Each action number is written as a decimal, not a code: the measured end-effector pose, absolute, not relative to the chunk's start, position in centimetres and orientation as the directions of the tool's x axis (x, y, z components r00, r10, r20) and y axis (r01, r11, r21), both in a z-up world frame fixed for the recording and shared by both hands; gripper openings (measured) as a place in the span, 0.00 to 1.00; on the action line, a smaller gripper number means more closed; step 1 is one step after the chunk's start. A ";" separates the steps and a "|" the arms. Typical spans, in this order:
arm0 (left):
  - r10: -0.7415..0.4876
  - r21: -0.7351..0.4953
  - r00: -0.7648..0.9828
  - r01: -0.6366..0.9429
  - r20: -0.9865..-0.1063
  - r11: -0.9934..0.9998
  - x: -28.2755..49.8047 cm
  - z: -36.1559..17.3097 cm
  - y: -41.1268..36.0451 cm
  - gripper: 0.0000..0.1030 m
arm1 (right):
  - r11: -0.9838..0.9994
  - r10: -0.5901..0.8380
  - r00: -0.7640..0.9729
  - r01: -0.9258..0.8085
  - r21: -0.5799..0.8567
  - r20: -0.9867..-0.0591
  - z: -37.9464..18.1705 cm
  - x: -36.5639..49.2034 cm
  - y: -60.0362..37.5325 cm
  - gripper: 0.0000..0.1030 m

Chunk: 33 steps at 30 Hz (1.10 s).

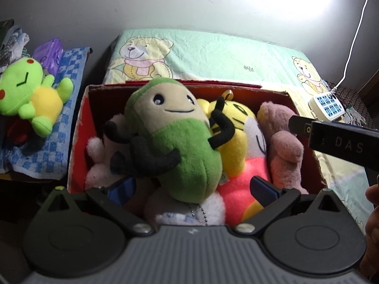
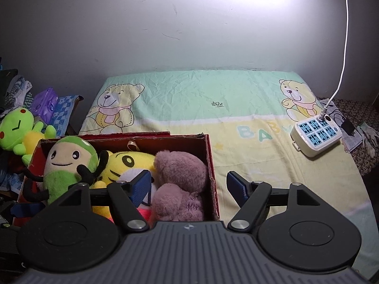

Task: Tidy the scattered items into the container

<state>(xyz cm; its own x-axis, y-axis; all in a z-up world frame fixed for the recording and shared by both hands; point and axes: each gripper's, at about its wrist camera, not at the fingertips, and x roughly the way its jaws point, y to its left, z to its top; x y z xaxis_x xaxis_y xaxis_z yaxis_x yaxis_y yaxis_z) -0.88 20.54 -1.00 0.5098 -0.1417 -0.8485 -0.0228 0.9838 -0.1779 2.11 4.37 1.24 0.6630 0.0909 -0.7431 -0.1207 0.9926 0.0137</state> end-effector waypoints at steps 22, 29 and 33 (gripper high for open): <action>-0.101 -0.134 0.522 -0.026 -0.847 0.991 -0.9 -1.0 20.0 0.99 | 0.991 0.108 0.644 -0.128 0.033 -0.757 0.8 1.9 4.7 0.71; -0.093 -0.135 0.527 -0.041 -0.845 0.990 -0.9 -1.0 20.2 0.99 | 0.992 0.110 0.647 -0.118 0.043 -0.755 0.8 1.9 4.5 0.71; -0.073 -0.113 0.538 -0.042 -0.840 0.993 -1.1 -0.9 20.0 0.99 | 0.992 0.111 0.648 -0.122 0.041 -0.754 0.8 1.8 4.6 0.71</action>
<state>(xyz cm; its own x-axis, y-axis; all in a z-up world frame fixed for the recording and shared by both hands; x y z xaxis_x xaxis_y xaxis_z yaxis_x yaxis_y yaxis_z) -1.06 20.01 -0.87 0.5381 -0.0732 -0.8397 -0.0419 0.9927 -0.1134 1.80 4.55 0.84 0.6476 0.1105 -0.7539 -0.1217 0.9917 0.0409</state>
